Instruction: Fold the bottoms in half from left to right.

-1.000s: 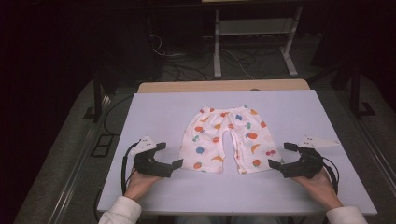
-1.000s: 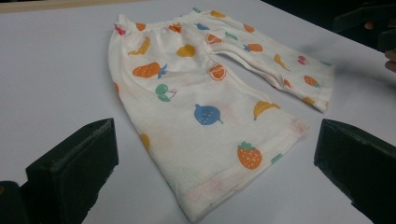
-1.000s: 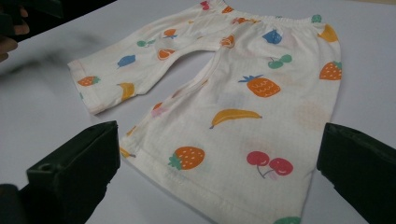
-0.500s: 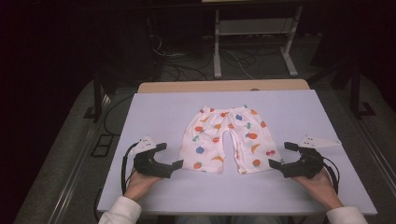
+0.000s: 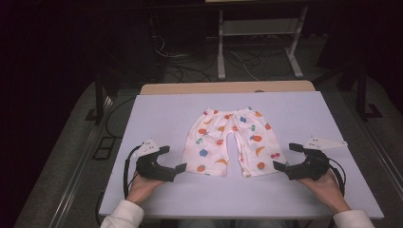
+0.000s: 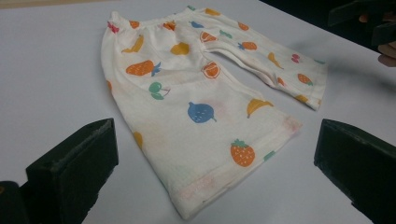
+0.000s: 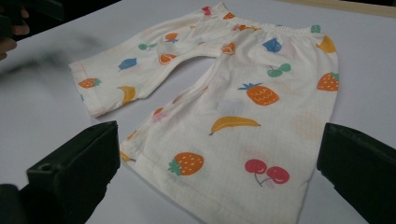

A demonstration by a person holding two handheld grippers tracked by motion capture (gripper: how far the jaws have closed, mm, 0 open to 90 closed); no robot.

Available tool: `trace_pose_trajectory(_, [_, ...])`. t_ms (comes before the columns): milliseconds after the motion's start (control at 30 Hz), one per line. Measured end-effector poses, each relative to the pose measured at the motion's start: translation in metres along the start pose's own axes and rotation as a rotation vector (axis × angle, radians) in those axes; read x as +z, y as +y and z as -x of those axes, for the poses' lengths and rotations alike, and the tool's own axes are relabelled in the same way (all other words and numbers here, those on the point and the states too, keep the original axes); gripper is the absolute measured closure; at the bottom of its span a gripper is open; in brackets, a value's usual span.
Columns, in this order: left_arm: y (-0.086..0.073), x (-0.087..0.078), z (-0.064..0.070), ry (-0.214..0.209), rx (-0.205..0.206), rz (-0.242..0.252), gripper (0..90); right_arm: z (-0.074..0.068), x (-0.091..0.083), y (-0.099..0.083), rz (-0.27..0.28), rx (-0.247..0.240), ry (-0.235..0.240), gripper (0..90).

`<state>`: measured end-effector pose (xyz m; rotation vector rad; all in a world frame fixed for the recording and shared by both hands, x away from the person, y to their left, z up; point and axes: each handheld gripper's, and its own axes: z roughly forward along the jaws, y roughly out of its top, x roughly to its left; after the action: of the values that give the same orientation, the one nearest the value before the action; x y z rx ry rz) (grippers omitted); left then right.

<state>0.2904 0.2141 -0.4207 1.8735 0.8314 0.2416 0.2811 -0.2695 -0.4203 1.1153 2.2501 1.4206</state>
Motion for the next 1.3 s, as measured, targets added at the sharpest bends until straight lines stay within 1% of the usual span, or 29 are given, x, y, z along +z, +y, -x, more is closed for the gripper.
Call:
trace_pose_trajectory(67, [0.000, 0.000, 0.000, 0.002, 0.000, 0.000, 0.0, -0.001, 0.000, 0.002, 0.003, -0.003, 0.005, 0.0])
trace_pose_trajectory(233, [0.000, -0.001, -0.001, 0.005, -0.010, 0.010, 0.0, -0.002, -0.001, 0.008, 0.000, -0.011, -0.001, 0.0])
trace_pose_trajectory(400, [-0.001, -0.002, -0.001, 0.011, -0.019, 0.017, 0.0, -0.003, -0.002, 0.013, 0.000, -0.010, 0.002, 0.0])
trace_pose_trajectory(467, [-0.001, -0.002, -0.001, 0.012, -0.019, 0.014, 0.0, -0.003, -0.001, 0.016, -0.010, -0.008, 0.003, 0.0])
trace_pose_trajectory(567, [-0.001, -0.002, -0.001, 0.014, -0.018, 0.017, 0.0, -0.003, -0.002, 0.020, -0.009, -0.003, -0.004, 0.0])
trace_pose_trajectory(700, [-0.001, -0.002, -0.001, 0.014, -0.020, 0.017, 0.0, -0.001, 0.000, 0.026, -0.020, -0.002, -0.005, 0.0])
trace_pose_trajectory(1033, [-0.001, -0.002, -0.001, 0.014, -0.017, 0.018, 0.0, 0.001, 0.005, 0.039, -0.036, -0.018, -0.012, 0.0])
trace_pose_trajectory(1300, [-0.001, -0.002, -0.001, 0.013, -0.017, 0.014, 0.0, 0.004, 0.015, 0.051, -0.050, -0.030, -0.017, 0.0])
